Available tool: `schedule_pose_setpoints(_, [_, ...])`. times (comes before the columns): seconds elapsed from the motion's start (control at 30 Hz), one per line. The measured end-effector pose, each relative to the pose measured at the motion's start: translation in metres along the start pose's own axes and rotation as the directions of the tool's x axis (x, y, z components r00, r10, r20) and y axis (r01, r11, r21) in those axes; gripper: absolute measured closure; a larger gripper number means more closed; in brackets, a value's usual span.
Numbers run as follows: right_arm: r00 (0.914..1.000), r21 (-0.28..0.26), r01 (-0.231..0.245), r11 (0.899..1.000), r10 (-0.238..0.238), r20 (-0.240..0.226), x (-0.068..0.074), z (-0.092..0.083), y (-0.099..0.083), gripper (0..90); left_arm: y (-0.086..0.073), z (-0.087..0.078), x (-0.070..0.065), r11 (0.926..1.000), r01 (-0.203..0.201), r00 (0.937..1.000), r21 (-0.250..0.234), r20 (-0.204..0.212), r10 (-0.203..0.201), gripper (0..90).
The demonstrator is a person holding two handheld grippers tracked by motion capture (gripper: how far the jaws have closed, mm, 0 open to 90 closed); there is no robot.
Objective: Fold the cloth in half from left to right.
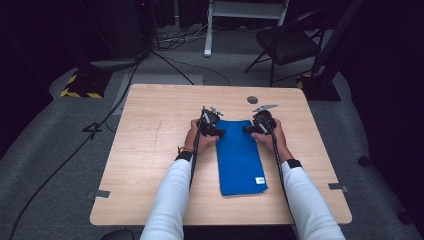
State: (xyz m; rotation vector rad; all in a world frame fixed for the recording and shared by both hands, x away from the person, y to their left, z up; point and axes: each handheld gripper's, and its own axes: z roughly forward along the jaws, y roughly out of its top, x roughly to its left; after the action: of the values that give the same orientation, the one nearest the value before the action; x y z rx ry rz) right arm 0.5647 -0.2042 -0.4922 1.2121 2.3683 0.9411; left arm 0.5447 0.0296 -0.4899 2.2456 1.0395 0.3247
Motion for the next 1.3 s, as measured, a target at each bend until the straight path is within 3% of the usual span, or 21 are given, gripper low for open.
schedule_pose_setpoints(0.17, [0.9989,0.009,0.025,1.000,-0.025,-0.041,0.004,0.000,0.003,59.8,0.004,0.000,-0.001,0.9992,-0.034,0.9988,0.022,0.036,0.033,61.8])
schedule_pose_setpoints(0.37, [0.9963,0.000,0.024,1.000,-0.024,-0.082,0.009,0.000,0.004,81.8,0.005,-0.001,-0.001,0.9986,-0.046,0.9972,0.028,0.060,0.044,77.0])
schedule_pose_setpoints(0.5, [0.9968,0.006,0.046,0.999,-0.045,-0.066,0.013,0.001,0.005,84.1,0.007,0.000,-0.003,0.9973,-0.064,0.9976,0.036,0.027,0.063,82.1])
schedule_pose_setpoints(0.67, [0.9972,0.006,0.057,0.998,-0.056,-0.050,0.015,0.003,0.009,84.7,0.009,0.002,-0.001,0.9980,-0.058,0.9982,0.025,-0.009,0.059,84.1])
schedule_pose_setpoints(0.87, [0.9969,-0.035,0.066,0.997,-0.067,-0.040,0.019,0.002,0.018,85.4,0.009,-0.001,0.005,0.9981,-0.057,0.9972,0.024,-0.046,0.059,84.6])
schedule_pose_setpoints(1.0, [0.9958,-0.058,0.082,0.995,-0.084,-0.037,0.023,-0.002,0.024,85.6,0.010,-0.009,0.009,0.9987,-0.051,0.9967,-0.009,-0.064,0.050,84.7])
schedule_pose_setpoints(1.1, [0.9952,-0.083,0.091,0.992,-0.094,-0.029,0.026,-0.006,0.029,85.6,0.012,-0.017,0.010,0.9961,-0.078,0.9929,-0.042,-0.094,0.073,85.0])
schedule_pose_setpoints(1.3, [0.9936,-0.131,0.111,0.985,-0.113,-0.001,0.029,-0.017,0.039,85.7,0.019,-0.026,0.008,0.9928,-0.080,0.9888,-0.089,-0.133,0.067,85.3])
